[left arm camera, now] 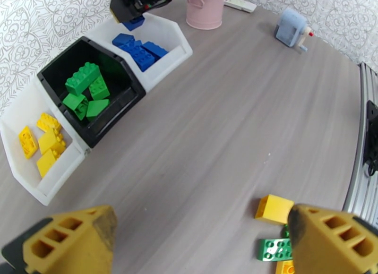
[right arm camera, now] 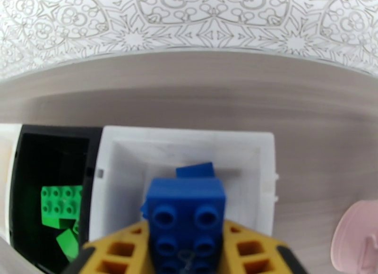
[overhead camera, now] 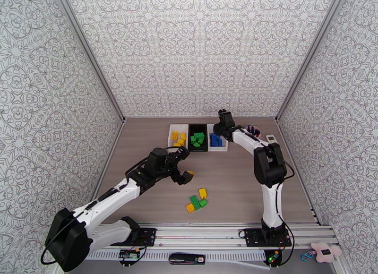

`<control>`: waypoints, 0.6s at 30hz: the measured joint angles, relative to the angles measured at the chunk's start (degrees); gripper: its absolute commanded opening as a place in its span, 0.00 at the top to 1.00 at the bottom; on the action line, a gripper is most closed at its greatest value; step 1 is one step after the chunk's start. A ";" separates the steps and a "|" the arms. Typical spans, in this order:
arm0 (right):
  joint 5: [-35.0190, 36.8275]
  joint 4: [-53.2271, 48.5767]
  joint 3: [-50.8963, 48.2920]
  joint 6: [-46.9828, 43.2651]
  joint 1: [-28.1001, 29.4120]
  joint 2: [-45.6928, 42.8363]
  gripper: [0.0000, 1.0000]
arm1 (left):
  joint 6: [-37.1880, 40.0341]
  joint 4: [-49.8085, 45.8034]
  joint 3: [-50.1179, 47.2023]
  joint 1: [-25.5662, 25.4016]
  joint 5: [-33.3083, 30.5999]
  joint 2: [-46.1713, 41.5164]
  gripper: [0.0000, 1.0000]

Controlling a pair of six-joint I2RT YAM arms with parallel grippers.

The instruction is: Sort the legos into containers by color

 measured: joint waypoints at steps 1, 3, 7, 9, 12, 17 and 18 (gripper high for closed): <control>-0.35 -0.33 0.31 -0.28 0.00 0.00 0.42 | 0.35 -0.15 -0.02 -0.02 0.04 0.00 0.00; -1.09 -0.57 0.39 -1.03 0.00 -0.11 0.33 | 0.81 -0.42 -0.13 -0.09 0.24 0.00 0.00; -2.91 -0.76 -1.86 -1.75 0.00 -2.29 0.20 | 1.55 -0.61 -1.60 -0.20 1.66 -0.04 0.00; -4.00 -1.05 -4.98 -1.70 0.00 -5.31 0.16 | 1.64 -1.14 -2.62 -0.66 2.08 -0.11 0.00; -5.68 -0.90 -10.56 -1.62 0.00 -11.17 0.12 | 1.57 -3.10 -3.74 -2.58 2.03 -0.92 0.00; -9.09 -0.90 -20.06 -3.04 0.00 -20.50 0.08 | -0.15 -3.15 -7.43 -8.52 -0.31 -5.75 0.00; -9.73 -1.66 -21.59 -3.52 0.00 -21.86 0.08 | -0.90 -2.80 -8.74 -9.77 -0.98 -6.78 0.00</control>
